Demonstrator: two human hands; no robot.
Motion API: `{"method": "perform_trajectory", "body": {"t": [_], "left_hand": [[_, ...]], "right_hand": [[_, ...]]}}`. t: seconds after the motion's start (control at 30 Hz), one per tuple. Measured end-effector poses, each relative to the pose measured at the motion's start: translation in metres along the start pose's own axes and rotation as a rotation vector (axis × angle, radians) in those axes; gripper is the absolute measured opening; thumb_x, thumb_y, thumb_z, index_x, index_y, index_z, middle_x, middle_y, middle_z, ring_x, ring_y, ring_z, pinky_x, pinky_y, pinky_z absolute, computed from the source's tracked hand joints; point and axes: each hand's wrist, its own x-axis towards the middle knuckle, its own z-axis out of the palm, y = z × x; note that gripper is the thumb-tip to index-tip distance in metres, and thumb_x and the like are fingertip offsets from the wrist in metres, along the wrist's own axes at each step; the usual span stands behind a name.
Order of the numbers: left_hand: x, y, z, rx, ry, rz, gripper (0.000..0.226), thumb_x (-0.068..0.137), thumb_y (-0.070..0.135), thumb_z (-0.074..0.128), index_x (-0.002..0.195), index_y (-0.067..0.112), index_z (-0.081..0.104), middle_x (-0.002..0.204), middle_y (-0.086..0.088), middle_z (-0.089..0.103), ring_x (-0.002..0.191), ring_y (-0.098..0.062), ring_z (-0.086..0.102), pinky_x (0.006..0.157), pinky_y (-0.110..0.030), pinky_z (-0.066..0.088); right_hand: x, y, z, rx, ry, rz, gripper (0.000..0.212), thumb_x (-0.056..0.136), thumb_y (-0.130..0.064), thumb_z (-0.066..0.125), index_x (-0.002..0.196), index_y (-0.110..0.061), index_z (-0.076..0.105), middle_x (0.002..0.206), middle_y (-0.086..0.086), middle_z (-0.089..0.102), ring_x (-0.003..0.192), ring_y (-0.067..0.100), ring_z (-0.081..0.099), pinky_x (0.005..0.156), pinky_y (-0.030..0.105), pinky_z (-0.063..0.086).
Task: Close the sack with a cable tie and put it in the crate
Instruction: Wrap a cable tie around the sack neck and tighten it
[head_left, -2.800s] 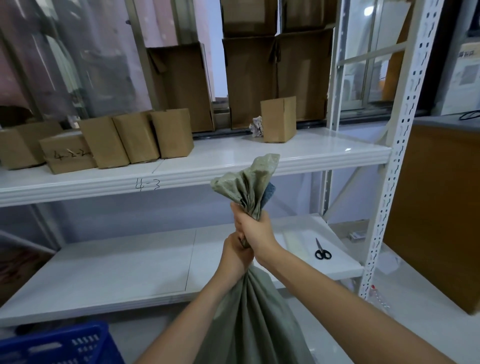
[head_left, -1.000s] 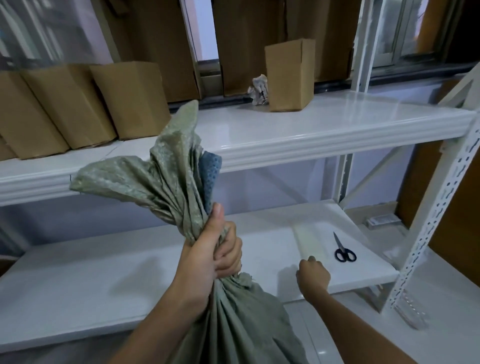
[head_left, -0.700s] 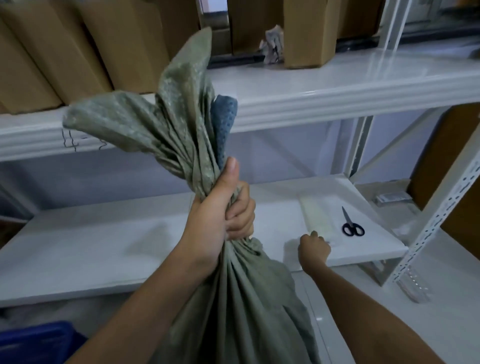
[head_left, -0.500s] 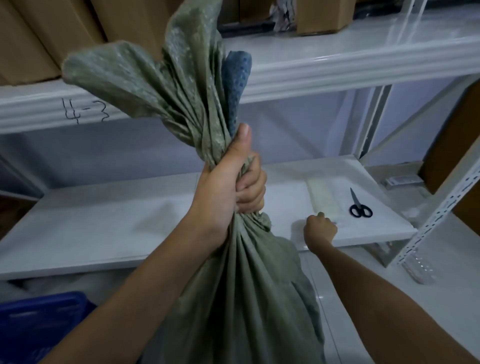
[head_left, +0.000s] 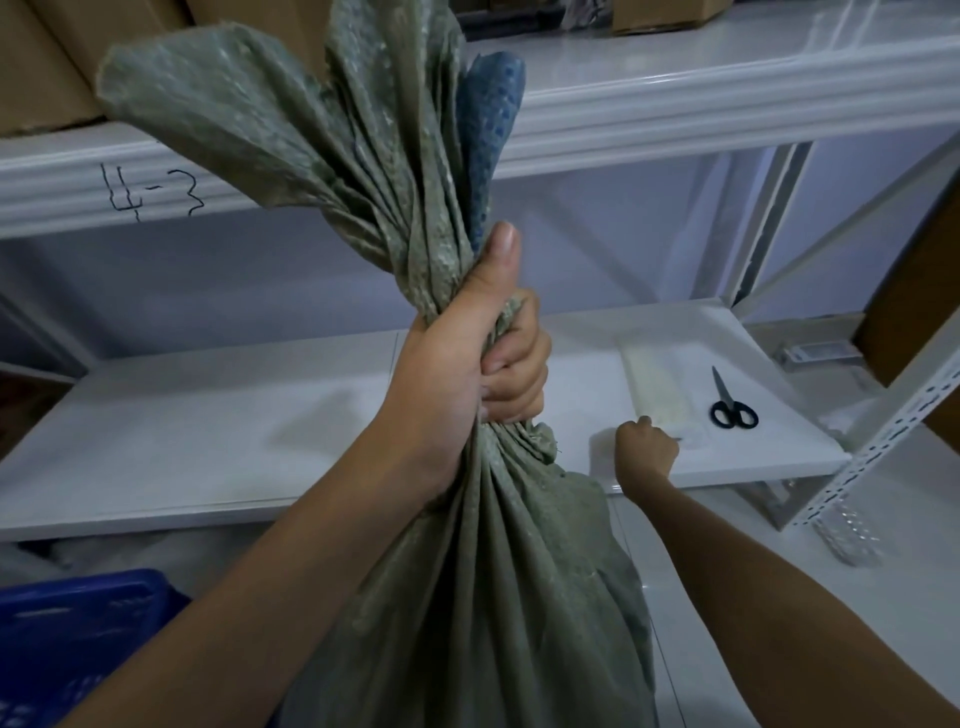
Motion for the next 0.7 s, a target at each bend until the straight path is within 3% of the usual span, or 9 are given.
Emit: {"method": "perform_trajectory", "body": {"t": [0.13, 0.3, 0.4, 0.53, 0.6, 0.7], "left_hand": [[-0.001, 0.002, 0.000, 0.005, 0.024, -0.005, 0.057, 0.091, 0.047, 0.033, 0.047, 0.012, 0.023, 0.034, 0.001, 0.020, 0.029, -0.011, 0.013, 0.040, -0.027, 0.010], [-0.008, 0.004, 0.001, 0.027, 0.063, -0.025, 0.055, 0.089, 0.047, 0.037, 0.048, 0.013, 0.025, 0.035, 0.000, 0.021, 0.029, -0.012, 0.016, 0.045, -0.034, 0.011], [-0.014, 0.007, 0.003, 0.059, 0.089, -0.028, 0.053, 0.089, 0.047, 0.041, 0.051, 0.013, 0.025, 0.035, 0.000, 0.022, 0.030, -0.013, 0.017, 0.047, -0.035, 0.012], [-0.027, 0.014, 0.009, 0.053, 0.145, -0.034, 0.054, 0.090, 0.046, 0.049, 0.053, 0.014, 0.026, 0.038, 0.000, 0.022, 0.031, -0.012, 0.019, 0.047, -0.033, 0.012], [-0.034, 0.017, 0.013, 0.044, 0.165, -0.028, 0.052, 0.091, 0.043, 0.049, 0.054, 0.014, 0.026, 0.039, 0.001, 0.021, 0.032, -0.012, 0.019, 0.047, -0.033, 0.011], [-0.047, 0.023, 0.021, 0.020, 0.159, -0.004, 0.052, 0.093, 0.041, 0.047, 0.053, 0.014, 0.028, 0.038, 0.002, 0.023, 0.032, -0.012, 0.019, 0.046, -0.034, 0.011]], "right_hand": [[-0.004, 0.007, -0.006, 0.166, -0.018, 0.017, 0.024, 0.089, -0.002, 0.050, 0.111, -0.004, 0.060, 0.115, 0.013, 0.060, 0.101, 0.028, 0.063, 0.075, 0.031, 0.048], [-0.018, 0.023, -0.043, 0.383, 0.007, -0.125, 0.020, 0.093, -0.014, 0.045, 0.099, -0.002, 0.059, 0.096, 0.018, 0.068, 0.079, 0.032, 0.060, 0.065, 0.032, 0.048], [-0.038, 0.037, -0.088, 0.558, 0.034, -0.245, 0.020, 0.094, -0.015, 0.048, 0.095, -0.002, 0.063, 0.084, 0.013, 0.067, 0.075, 0.029, 0.059, 0.061, 0.030, 0.043], [-0.085, 0.052, -0.162, 0.776, 0.071, -0.348, 0.016, 0.093, -0.014, 0.052, 0.086, -0.006, 0.064, 0.067, -0.004, 0.057, 0.063, 0.015, 0.051, 0.067, 0.035, 0.049], [-0.112, 0.058, -0.194, 0.840, 0.093, -0.374, 0.018, 0.092, -0.014, 0.053, 0.085, -0.003, 0.065, 0.066, -0.002, 0.057, 0.059, 0.013, 0.052, 0.064, 0.036, 0.052], [-0.163, 0.071, -0.231, 1.007, 0.106, -0.395, 0.016, 0.092, -0.011, 0.055, 0.087, 0.000, 0.066, 0.068, 0.003, 0.058, 0.059, 0.016, 0.054, 0.042, 0.013, 0.042]]}}
